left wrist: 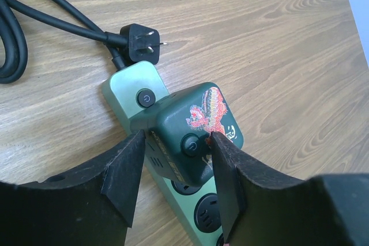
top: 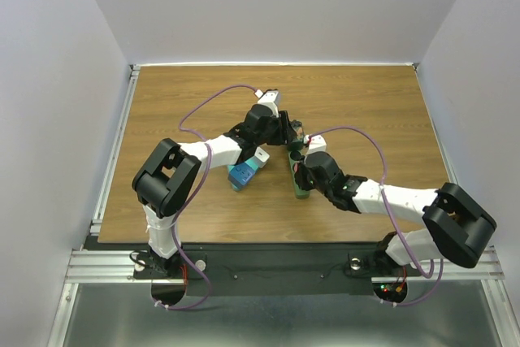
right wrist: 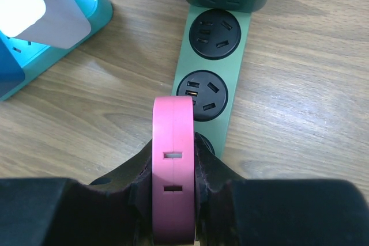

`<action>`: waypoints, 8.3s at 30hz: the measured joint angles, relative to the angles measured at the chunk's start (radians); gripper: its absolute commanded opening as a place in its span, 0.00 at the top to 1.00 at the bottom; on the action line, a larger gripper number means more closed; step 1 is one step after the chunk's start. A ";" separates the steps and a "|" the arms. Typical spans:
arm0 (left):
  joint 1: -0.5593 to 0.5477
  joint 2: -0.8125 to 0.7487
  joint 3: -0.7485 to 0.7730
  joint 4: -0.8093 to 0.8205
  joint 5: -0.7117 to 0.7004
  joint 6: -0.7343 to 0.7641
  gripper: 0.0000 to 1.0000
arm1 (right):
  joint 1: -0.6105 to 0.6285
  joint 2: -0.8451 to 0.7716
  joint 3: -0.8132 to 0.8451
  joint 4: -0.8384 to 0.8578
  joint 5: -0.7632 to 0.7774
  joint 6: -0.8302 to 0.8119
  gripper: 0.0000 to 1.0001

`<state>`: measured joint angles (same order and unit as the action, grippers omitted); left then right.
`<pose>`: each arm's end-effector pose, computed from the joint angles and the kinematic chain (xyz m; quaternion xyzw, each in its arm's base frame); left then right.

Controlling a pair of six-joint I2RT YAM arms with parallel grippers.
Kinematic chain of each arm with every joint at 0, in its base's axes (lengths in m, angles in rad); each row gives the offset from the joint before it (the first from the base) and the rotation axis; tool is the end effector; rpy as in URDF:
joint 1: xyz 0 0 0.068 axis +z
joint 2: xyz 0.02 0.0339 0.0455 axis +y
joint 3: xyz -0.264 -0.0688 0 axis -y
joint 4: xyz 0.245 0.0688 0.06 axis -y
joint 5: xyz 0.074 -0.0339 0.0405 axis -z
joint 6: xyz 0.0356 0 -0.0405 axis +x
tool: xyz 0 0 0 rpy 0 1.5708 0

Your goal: Insert the plug

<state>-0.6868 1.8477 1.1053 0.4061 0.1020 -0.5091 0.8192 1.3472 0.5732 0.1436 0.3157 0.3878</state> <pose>0.3198 -0.2669 0.2099 0.1017 0.8086 -0.3598 0.4543 0.1895 0.1866 0.1790 -0.1189 0.8752 0.1385 0.4479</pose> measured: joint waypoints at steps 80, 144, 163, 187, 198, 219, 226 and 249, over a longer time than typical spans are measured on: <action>0.008 -0.001 0.000 -0.003 0.030 0.013 0.46 | 0.145 0.043 -0.022 0.004 0.251 0.195 1.00; 0.030 0.027 0.033 -0.003 0.125 0.063 0.45 | 0.209 0.158 0.231 -0.484 0.282 0.471 0.38; 0.027 0.025 0.033 -0.006 0.122 0.063 0.45 | 0.174 -0.101 0.201 -0.627 0.286 0.400 0.23; 0.025 0.015 0.034 -0.029 0.107 0.063 0.45 | -0.066 -0.158 0.171 -0.483 -0.018 0.122 0.28; 0.025 0.015 0.034 -0.030 0.106 0.064 0.45 | -0.079 -0.061 0.171 -0.461 -0.115 0.084 0.40; 0.021 0.006 0.033 -0.049 0.092 0.075 0.46 | -0.100 0.006 0.172 -0.373 -0.145 0.052 0.54; 0.020 0.006 0.033 -0.049 0.092 0.074 0.46 | -0.100 0.022 0.172 -0.346 -0.149 0.047 0.66; 0.020 0.002 0.024 -0.042 0.091 0.074 0.48 | -0.097 0.027 0.169 -0.335 -0.165 0.069 1.00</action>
<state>-0.6666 1.8496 1.1294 0.3637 0.1932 -0.4355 0.7227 1.3746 0.7422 -0.1909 0.1509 0.4564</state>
